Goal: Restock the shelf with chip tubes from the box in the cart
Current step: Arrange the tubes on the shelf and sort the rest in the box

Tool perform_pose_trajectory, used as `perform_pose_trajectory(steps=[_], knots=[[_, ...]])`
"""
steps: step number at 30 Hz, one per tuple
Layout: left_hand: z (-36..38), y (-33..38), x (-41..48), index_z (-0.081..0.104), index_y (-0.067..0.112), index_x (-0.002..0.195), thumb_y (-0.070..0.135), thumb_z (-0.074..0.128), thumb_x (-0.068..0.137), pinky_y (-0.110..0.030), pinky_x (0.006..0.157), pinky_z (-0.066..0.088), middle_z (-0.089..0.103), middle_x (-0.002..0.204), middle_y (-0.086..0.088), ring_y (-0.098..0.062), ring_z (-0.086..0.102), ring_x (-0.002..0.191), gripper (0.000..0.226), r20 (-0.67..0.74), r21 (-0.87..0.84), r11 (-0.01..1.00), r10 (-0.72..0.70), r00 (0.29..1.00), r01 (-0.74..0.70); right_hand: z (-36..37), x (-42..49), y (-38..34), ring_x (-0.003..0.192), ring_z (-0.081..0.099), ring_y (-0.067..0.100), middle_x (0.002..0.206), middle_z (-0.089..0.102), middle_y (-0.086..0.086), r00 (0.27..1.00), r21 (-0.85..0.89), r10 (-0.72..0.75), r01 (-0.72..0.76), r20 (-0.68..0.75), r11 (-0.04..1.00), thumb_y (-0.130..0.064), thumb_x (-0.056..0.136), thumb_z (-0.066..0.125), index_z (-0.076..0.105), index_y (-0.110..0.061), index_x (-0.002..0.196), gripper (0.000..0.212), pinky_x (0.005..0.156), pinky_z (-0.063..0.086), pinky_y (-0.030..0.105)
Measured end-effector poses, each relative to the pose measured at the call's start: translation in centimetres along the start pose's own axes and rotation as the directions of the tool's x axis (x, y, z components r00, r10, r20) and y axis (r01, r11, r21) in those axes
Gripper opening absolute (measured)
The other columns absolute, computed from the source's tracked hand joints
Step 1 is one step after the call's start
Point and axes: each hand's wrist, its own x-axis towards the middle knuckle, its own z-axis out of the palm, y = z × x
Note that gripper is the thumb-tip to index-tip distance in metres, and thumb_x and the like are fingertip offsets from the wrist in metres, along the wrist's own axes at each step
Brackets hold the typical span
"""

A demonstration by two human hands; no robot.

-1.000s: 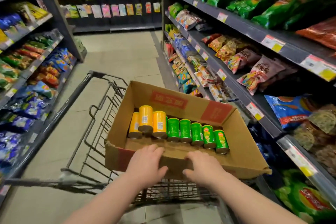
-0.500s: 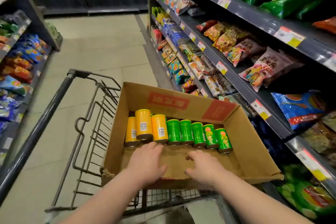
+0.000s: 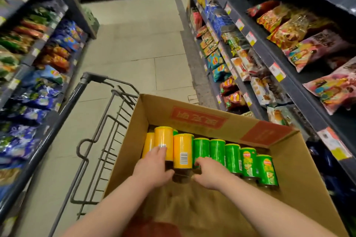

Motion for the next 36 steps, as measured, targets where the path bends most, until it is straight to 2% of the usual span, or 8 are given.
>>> perform_pose_trajectory(steps=[4,9,14,19,24,29,34,36], knots=[[0.3,-0.1,3.0,0.008,0.018,0.151,0.049,0.059,0.086,-0.039,0.108,0.037,0.019,0.155,-0.004,-0.024,0.034,0.137,0.089,0.05,-0.12,0.985,-0.122,0.991,0.127,-0.2,3.5,0.1,0.119,0.053,0.026,0.132,0.05,0.008,0.999,0.101,0.019,-0.024,0.042,0.995,-0.042,0.087,0.059,0.043,-0.02,0.133,0.054,0.095,0.044,0.033],[0.9,-0.3,5.9,0.002,0.018,0.152,0.047,0.061,0.084,-0.041,0.108,0.035,0.019,0.156,-0.008,-0.026,0.032,0.139,0.094,0.084,-0.264,0.925,-0.259,0.962,0.272,-0.1,6.9,0.2,0.128,0.046,0.027,0.141,0.044,0.009,0.993,0.289,0.082,-0.104,0.086,0.952,-0.043,0.086,0.062,0.032,-0.014,0.141,0.069,0.099,0.039,0.031],[1.4,-0.5,7.8,0.015,0.015,0.149,0.049,0.064,0.081,-0.045,0.101,0.043,0.039,0.144,-0.012,-0.032,0.046,0.126,0.091,0.079,-0.405,0.825,-0.399,0.914,0.395,0.8,9.0,0.2,0.122,0.051,0.024,0.137,0.05,0.007,0.985,0.473,0.075,-0.142,0.158,0.87,-0.044,0.081,0.069,0.038,-0.015,0.136,0.07,0.097,0.042,0.031],[1.7,0.0,8.7,0.015,0.014,0.148,0.05,0.068,0.079,-0.043,0.1,0.04,0.039,0.141,-0.013,-0.033,0.044,0.127,0.095,0.046,-0.422,0.79,-0.471,0.881,0.445,1.8,10.1,0.2,0.119,0.052,0.025,0.134,0.051,0.009,0.979,0.581,0.087,-0.179,0.182,0.794,-0.045,0.073,0.076,0.037,-0.014,0.135,0.08,0.1,0.044,0.037],[1.8,0.3,8.3,0.032,0.012,0.142,0.044,0.072,0.077,-0.041,0.099,0.043,0.046,0.136,-0.015,-0.033,0.049,0.121,0.083,0.11,-0.516,0.716,-0.489,0.865,0.47,1.8,9.6,1.3,0.118,0.053,0.024,0.133,0.051,0.008,0.973,0.609,0.083,-0.2,0.215,0.768,-0.039,0.07,0.08,0.036,-0.014,0.133,0.081,0.098,0.046,0.037],[1.6,1.6,6.5,0.029,0.014,0.144,0.037,0.073,0.079,-0.039,0.098,0.044,0.049,0.136,-0.012,-0.031,0.052,0.118,0.082,0.168,-0.577,0.686,-0.433,0.886,0.444,1.1,7.5,2.8,0.121,0.05,0.024,0.135,0.048,0.008,0.975,0.611,0.104,-0.204,0.195,0.765,-0.036,0.073,0.079,0.034,-0.013,0.135,0.081,0.099,0.043,0.034],[0.9,3.5,4.6,0.035,0.013,0.141,0.032,0.071,0.082,-0.029,0.086,0.04,0.052,0.132,-0.012,-0.028,0.053,0.115,0.071,0.15,-0.633,0.684,-0.35,0.925,0.362,0.2,4.3,3.5,0.118,0.051,0.023,0.133,0.049,0.009,0.98,0.661,0.156,-0.201,0.127,0.723,-0.035,0.074,0.078,0.034,-0.012,0.135,0.079,0.096,0.042,0.031],[0.6,4.2,4.1,0.038,0.011,0.139,0.035,0.073,0.08,-0.028,0.088,0.039,0.053,0.132,-0.012,-0.028,0.053,0.116,0.073,0.128,-0.659,0.681,-0.317,0.94,0.319,-0.1,2.7,3.7,0.115,0.053,0.022,0.132,0.051,0.008,0.978,0.7,0.191,-0.195,0.084,0.687,-0.035,0.076,0.076,0.035,-0.011,0.134,0.075,0.093,0.043,0.029]])
